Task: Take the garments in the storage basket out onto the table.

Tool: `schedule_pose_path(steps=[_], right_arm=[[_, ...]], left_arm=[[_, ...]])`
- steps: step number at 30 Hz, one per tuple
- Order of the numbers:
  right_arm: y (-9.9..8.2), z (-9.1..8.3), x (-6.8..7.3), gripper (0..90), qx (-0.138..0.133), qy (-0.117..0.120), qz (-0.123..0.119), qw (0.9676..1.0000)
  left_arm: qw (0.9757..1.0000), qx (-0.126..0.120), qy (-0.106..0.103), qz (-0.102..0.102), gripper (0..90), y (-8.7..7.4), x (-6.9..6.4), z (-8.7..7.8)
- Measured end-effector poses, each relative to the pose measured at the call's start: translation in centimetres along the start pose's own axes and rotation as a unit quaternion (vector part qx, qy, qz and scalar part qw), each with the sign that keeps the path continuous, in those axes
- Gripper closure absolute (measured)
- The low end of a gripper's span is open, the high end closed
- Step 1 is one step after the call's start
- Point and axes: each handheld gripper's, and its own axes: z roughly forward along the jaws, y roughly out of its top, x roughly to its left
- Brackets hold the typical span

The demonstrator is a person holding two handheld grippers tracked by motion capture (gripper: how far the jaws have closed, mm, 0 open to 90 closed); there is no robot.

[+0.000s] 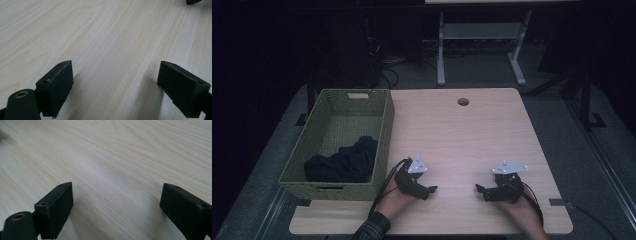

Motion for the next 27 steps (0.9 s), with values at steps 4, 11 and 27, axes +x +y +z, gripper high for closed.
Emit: schedule_pose_path(steps=[4, 11, 27], right_arm=[[0.0, 0.0, 0.0, 11.1, 0.0, 0.0, 0.0, 1.0], [0.0, 0.0, 0.0, 11.1, 0.0, 0.0, -0.001, 1.0], [0.01, 0.0, -0.01, 11.0, 0.0, 0.0, 0.0, 1.0]], left_arm=[[1.0, -0.001, 0.0, -0.001, 12.9, 0.0, -0.01, 0.01], [1.0, 0.0, 0.003, -0.004, 13.0, 0.01, 0.05, 0.0], [1.0, 0.006, 0.005, -0.006, 13.0, 0.48, 0.46, -0.01]])
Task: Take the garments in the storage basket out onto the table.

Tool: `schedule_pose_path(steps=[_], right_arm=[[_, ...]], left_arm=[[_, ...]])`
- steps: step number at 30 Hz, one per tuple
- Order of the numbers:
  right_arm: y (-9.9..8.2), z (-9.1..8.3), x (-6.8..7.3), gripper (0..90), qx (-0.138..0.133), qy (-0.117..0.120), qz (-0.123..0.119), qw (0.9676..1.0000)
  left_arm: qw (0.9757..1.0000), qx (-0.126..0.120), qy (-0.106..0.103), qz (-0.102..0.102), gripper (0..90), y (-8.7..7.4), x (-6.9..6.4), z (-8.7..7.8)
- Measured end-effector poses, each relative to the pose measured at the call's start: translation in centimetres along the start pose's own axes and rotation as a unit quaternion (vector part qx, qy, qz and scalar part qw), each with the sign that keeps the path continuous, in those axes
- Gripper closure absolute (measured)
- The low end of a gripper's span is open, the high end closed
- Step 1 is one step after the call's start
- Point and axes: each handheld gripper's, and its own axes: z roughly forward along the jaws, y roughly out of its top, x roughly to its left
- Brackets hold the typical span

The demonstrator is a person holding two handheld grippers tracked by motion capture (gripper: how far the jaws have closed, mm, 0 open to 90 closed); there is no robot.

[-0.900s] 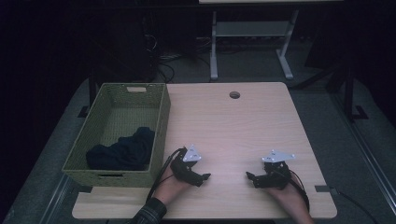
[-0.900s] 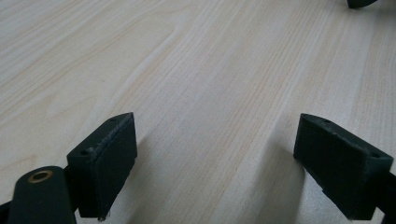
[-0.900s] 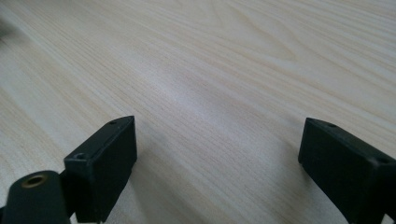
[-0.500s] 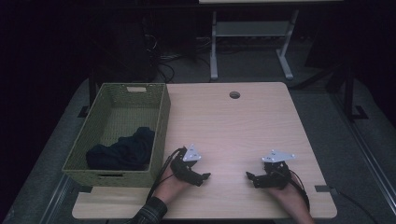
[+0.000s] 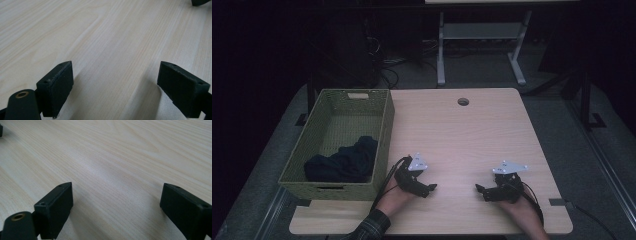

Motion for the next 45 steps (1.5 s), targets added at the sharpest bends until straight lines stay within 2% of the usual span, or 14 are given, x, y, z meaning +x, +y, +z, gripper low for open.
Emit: schedule_pose_path(steps=[5, 8, 12, 15, 26, 45], right_arm=[[0.0, 0.0, 0.0, 10.7, 0.0, 0.001, 0.0, 1.0], [0.0, 0.0, 0.0, 10.4, 0.001, 0.002, -0.001, 1.0], [0.0, 0.0, 0.0, 10.4, 0.001, 0.002, -0.001, 1.0], [0.0, 0.0, 0.0, 10.4, 0.001, 0.002, -0.001, 1.0], [0.0, 0.0, 0.0, 10.1, 0.002, 0.003, -0.001, 1.0], [0.0, 0.0, 0.0, 10.1, 0.002, 0.002, -0.001, 1.0]], left_arm=[[1.0, 0.008, -0.002, -0.001, 13.0, 0.1, 0.2, -0.1], [0.9999, 0.003, -0.007, -0.009, 13.1, 0.0, 0.2, -0.2], [1.0, 0.004, -0.006, -0.005, 13.1, 0.2, 0.1, -0.4], [0.9999, -0.008, -0.007, -0.01, 13.1, 0.4, 0.1, -0.8], [0.9995, -0.02, -0.019, -0.018, 13.2, 0.8, 0.3, -1.6], [0.9992, -0.025, -0.029, -0.007, 13.3, 1.8, 0.4, -2.6]])
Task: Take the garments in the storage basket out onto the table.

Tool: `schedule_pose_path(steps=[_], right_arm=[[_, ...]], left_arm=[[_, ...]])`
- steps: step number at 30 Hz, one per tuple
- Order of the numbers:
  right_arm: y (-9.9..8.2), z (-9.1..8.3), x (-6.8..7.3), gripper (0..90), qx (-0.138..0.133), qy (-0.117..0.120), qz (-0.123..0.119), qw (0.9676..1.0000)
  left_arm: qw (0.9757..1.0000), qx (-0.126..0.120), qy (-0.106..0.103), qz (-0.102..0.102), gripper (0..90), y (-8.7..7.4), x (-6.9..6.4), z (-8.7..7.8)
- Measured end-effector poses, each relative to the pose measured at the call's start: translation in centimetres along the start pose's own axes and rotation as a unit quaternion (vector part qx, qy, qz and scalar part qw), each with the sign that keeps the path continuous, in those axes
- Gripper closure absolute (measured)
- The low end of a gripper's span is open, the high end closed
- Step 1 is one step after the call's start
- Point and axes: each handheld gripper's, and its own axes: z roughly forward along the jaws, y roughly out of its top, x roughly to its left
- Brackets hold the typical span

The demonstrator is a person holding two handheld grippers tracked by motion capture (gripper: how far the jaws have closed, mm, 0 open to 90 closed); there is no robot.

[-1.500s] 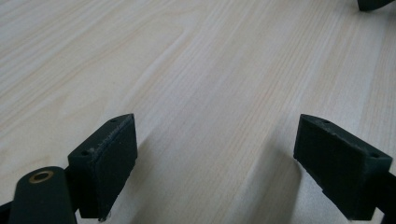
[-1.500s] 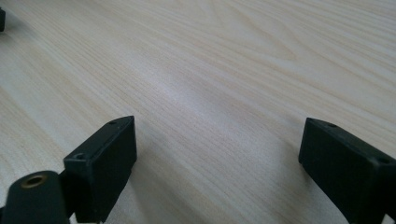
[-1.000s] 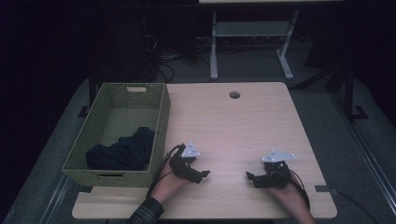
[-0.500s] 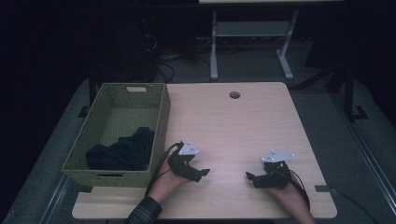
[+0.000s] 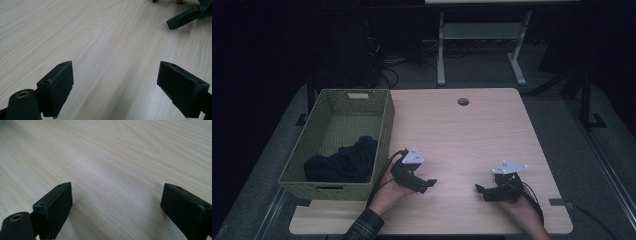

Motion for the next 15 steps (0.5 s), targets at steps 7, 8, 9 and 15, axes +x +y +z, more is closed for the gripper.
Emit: schedule_pose_path(steps=[7, 8, 9, 15], right_arm=[[0.0, 0.0, 0.0, 10.1, 0.0, 0.0, 0.0, 1.0], [0.0, 0.0, 0.0, 10.1, 0.0, 0.0, 0.0, 1.0], [0.0, 0.0, 0.0, 10.1, 0.0, 0.0, 0.0, 1.0], [0.0, 0.0, 0.0, 10.1, 0.0, 0.0, 0.0, 1.0]], left_arm=[[1.0, 0.001, -0.005, 0.0, 13.3, 0.4, 0.0, -0.3], [1.0, 0.0, -0.004, 0.0, 13.4, 0.5, 0.0, -0.3], [1.0, 0.002, -0.005, 0.003, 13.4, 0.6, 0.0, -0.3], [1.0, 0.0, -0.006, 0.001, 13.4, 1.1, 0.3, -0.6]])
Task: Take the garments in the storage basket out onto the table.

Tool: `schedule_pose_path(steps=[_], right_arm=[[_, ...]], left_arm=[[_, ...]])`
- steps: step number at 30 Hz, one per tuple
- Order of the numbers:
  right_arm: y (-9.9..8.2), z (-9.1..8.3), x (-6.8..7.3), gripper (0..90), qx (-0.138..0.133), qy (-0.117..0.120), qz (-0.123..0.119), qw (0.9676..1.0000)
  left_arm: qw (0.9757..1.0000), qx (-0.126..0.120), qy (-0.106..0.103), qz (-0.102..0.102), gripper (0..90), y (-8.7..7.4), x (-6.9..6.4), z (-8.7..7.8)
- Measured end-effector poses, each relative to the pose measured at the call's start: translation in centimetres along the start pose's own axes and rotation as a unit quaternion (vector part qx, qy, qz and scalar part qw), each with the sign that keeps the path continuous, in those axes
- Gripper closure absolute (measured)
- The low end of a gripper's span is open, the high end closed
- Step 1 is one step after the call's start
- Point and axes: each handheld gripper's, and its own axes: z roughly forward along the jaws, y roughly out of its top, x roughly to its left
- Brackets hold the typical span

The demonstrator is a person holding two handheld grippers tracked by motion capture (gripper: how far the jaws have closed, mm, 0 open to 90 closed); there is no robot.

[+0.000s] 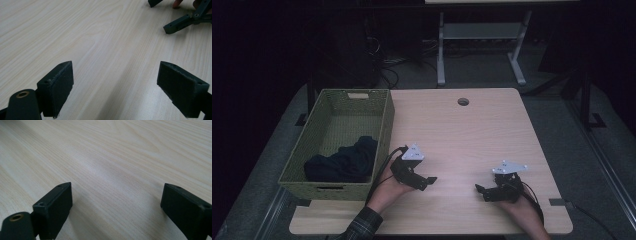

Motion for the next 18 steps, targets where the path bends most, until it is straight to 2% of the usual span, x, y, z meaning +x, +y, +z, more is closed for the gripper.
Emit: schedule_pose_path(steps=[5, 9, 18], right_arm=[[0.0, 0.0, 0.0, 10.1, 0.0, 0.0, 0.0, 1.0], [0.0, 0.0, 0.0, 10.0, 0.0, 0.0, 0.0, 1.0], [0.0, 0.0, 0.0, 10.0, 0.0, 0.0, 0.0, 1.0]], left_arm=[[1.0, 0.001, -0.001, 0.006, 13.4, 0.5, 0.3, -0.2], [1.0, -0.004, -0.002, 0.0, 13.5, 0.8, 0.5, -0.3], [1.0, -0.001, -0.005, 0.001, 13.5, 1.3, 0.6, -0.6]])
